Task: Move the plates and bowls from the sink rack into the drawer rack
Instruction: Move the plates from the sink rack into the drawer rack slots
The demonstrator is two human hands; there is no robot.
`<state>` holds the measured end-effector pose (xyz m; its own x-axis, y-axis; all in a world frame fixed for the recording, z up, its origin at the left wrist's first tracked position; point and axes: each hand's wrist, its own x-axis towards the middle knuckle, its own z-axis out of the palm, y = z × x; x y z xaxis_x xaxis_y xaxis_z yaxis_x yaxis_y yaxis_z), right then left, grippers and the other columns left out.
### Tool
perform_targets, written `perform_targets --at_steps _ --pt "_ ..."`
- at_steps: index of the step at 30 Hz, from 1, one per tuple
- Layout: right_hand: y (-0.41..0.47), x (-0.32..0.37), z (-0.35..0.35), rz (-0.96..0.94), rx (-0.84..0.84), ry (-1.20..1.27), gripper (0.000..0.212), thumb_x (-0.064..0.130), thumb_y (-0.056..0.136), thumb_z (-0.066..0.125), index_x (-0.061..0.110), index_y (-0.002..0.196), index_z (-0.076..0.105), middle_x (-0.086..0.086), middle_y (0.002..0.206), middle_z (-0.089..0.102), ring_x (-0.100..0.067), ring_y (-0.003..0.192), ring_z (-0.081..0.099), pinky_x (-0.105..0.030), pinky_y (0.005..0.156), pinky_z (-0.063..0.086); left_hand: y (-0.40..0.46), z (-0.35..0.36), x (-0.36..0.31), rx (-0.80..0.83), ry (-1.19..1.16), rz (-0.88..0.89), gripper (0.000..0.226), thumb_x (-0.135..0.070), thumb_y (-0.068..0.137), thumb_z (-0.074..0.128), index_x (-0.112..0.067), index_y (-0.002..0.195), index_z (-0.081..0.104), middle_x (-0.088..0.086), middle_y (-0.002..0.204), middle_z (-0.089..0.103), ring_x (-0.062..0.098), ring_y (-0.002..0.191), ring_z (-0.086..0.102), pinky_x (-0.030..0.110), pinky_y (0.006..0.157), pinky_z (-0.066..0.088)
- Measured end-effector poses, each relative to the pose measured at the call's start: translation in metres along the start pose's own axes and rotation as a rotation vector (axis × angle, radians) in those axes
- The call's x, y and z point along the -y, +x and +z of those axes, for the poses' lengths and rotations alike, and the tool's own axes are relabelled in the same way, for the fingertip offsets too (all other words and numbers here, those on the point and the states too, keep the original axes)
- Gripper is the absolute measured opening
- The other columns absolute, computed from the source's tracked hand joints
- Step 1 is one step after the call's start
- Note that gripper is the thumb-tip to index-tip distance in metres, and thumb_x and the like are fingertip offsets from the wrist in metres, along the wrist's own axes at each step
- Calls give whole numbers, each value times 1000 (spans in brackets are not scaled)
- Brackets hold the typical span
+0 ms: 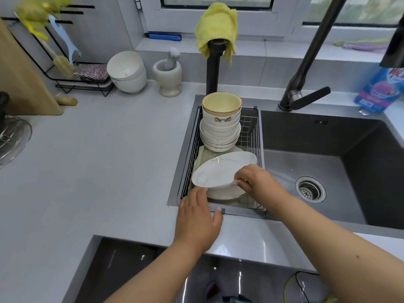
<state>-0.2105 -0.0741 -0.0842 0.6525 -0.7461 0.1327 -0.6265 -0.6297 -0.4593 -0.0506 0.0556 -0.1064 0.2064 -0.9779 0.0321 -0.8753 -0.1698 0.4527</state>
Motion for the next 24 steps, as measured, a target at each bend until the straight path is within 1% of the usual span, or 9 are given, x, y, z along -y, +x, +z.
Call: perform_targets --at_steps 3,8,10,14,17,19,20,22,24 --pt "3 2 0 63 7 31 13 10 77 76 5 88 70 -8 90 64 -17 80 48 -30 75 45 0 0 0 -2 -6 -10 58 -40 90 46 -15 141 30 0 144 34 17 131 34 28 113 22" --pt "3 4 -1 111 -53 31 13 3 74 76 2 84 69 -9 86 62 -26 86 54 -26 71 35 0 -2 -2 -21 -33 -27 58 -40 93 45 -14 142 29 1 145 33 16 134 31 25 113 19" --pt "1 6 -6 121 -92 43 13 4 74 76 3 84 68 -6 84 60 -22 84 50 -23 70 34 -2 -3 -2 -44 -56 -29 56 -39 93 47 -13 140 32 1 142 37 16 130 35 25 110 24" --pt "-10 13 -22 139 -172 67 13 9 73 78 6 82 69 5 80 52 -13 81 43 -7 66 28 -4 -6 -2 -47 -182 -66 50 -34 92 52 -17 137 36 -3 133 44 15 121 42 21 100 34" --pt "-24 22 -35 137 -241 84 13 8 72 79 7 81 69 6 81 52 -12 78 43 -6 64 29 -5 -15 -5 -96 -385 -170 37 -24 93 52 -15 128 44 -2 123 51 12 108 50 21 89 39" --pt "-35 29 -43 124 -285 92 15 8 70 80 7 79 69 7 79 52 -10 72 42 -4 63 30 -6 -26 -12 -149 -565 -303 29 -23 96 48 -15 124 47 -1 118 55 10 101 53 22 84 40" --pt "-41 33 -47 109 -315 96 16 7 67 82 8 77 69 8 78 51 -6 68 41 -3 63 31 -6 -32 -17 -173 -660 -380 26 -26 98 45 -15 121 48 1 116 58 13 99 55 25 83 42" --pt "-53 42 -53 62 -366 116 20 7 62 85 9 72 68 9 75 51 4 65 41 0 66 32 -9 -45 -29 -195 -926 -513 26 -31 100 39 -13 113 51 12 109 64 24 93 64 36 81 53" --pt "-68 52 -59 4 -386 130 23 9 58 87 11 69 66 10 73 52 6 66 41 1 68 32 -16 -58 -43 -150 -1193 -605 37 -37 102 33 -9 111 55 21 101 66 31 81 69 40 68 59"
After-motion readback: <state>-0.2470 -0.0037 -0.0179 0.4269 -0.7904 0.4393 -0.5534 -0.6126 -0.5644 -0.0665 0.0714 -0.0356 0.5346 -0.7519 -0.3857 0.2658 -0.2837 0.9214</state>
